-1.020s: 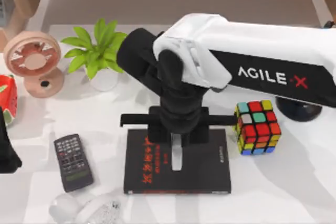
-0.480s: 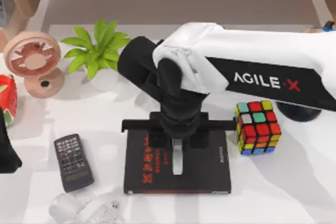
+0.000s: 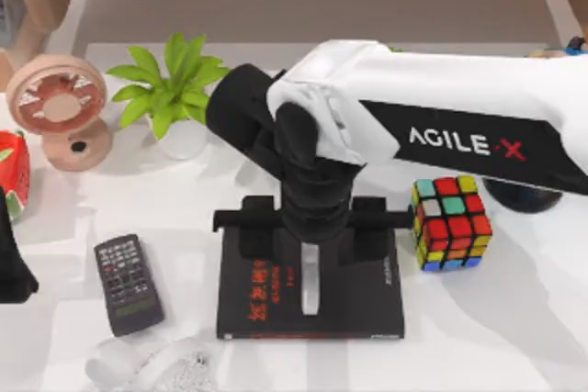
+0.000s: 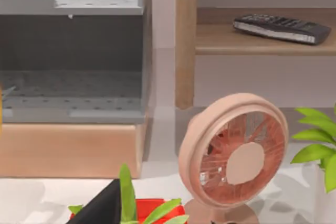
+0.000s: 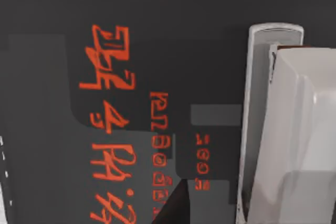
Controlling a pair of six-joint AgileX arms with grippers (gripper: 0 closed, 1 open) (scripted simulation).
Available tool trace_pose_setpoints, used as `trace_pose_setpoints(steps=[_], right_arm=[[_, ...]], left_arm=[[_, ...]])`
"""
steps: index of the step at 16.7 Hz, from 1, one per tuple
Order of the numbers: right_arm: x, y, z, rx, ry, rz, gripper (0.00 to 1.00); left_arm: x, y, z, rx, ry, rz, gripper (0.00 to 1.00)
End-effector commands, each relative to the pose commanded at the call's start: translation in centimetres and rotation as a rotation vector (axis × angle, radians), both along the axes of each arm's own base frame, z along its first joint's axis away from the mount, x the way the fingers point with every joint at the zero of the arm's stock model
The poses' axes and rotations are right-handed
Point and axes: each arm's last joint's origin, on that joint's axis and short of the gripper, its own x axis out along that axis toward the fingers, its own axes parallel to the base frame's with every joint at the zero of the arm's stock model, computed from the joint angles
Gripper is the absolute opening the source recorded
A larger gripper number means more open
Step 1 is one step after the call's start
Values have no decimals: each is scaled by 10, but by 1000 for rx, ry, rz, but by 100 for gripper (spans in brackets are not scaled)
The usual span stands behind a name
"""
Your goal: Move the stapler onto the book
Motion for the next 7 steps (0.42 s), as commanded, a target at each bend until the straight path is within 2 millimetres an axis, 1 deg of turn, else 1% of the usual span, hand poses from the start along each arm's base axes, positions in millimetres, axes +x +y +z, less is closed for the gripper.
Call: trace_pose_setpoints(steps=[1, 2, 7], right_arm=[[0, 0, 0, 0, 0, 0, 98], [0, 0, 0, 0, 0, 0, 100], [0, 0, 0, 0, 0, 0, 100]], left_arm=[[0, 0, 0, 0, 0, 0, 100], [0, 0, 0, 0, 0, 0, 100], [0, 0, 0, 0, 0, 0, 100]])
